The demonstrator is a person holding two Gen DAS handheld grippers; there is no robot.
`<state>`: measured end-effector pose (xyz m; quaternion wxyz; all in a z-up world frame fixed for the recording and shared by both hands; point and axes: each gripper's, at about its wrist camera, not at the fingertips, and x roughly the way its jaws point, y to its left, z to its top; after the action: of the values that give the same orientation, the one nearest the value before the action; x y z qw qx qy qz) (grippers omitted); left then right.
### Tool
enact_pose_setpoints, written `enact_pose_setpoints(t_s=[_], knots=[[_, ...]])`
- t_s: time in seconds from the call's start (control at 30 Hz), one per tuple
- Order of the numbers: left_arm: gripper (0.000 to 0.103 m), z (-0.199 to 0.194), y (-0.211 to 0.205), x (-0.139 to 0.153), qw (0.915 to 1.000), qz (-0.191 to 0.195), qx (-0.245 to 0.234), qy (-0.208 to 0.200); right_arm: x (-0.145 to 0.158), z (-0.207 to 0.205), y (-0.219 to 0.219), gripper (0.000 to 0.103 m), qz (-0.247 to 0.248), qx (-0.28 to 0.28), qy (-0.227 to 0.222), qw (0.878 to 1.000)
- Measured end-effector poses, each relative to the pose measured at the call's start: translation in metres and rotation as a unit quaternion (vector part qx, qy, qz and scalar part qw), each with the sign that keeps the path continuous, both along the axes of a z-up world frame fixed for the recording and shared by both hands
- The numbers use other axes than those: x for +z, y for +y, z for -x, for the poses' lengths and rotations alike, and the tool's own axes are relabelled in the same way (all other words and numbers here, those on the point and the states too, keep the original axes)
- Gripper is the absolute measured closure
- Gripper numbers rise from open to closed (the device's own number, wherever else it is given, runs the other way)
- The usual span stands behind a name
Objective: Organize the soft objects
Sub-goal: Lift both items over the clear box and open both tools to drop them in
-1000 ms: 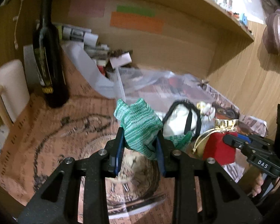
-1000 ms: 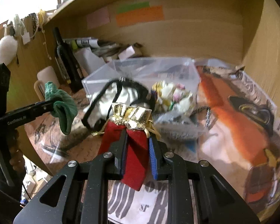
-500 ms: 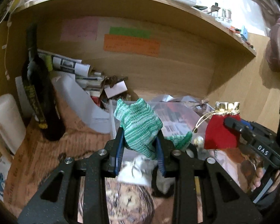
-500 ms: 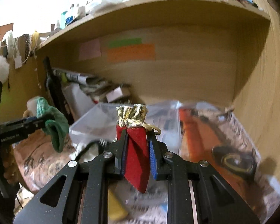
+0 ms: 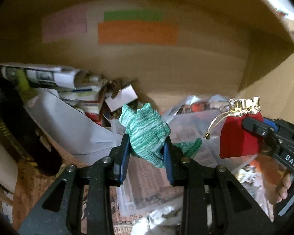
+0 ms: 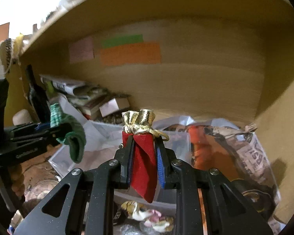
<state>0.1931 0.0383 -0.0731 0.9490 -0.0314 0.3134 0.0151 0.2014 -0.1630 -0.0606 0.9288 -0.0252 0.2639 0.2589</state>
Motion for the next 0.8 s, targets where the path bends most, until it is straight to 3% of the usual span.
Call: enact_pose_setpoints(t_s=[0.13,0.37,0.47,0.53,0.67,0.8], knots=[[0.072,-0.027,-0.002,-0.021,0.9987,0.0,-0.01,0.051,-0.017,-0.018,0.007,0.085,0.022,0.008,0.035,0.999],[0.072,-0.049,-0.013,-0.043,0.9951,-0.024,-0.026,0.093,-0.044,-0.037,0.017,0.085,0.048,0.02,0.092,0.994],[0.064,-0.05,-0.017,-0.047,0.9944,-0.027,-0.029,0.098,-0.047,-0.04,0.016,0.085,0.05,0.018,0.102,0.993],[0.053,-0.049,-0.018,-0.047,0.9947,-0.027,-0.027,0.095,-0.048,-0.041,0.016,0.081,0.051,0.016,0.107,0.993],[0.044,-0.044,-0.016,-0.038,0.9963,-0.017,-0.026,0.081,-0.042,-0.039,0.011,0.047,0.039,0.007,0.096,0.995],[0.034,-0.027,-0.016,-0.02,0.9982,-0.015,-0.026,0.052,-0.026,-0.028,0.005,0.038,0.025,0.005,0.07,0.997]])
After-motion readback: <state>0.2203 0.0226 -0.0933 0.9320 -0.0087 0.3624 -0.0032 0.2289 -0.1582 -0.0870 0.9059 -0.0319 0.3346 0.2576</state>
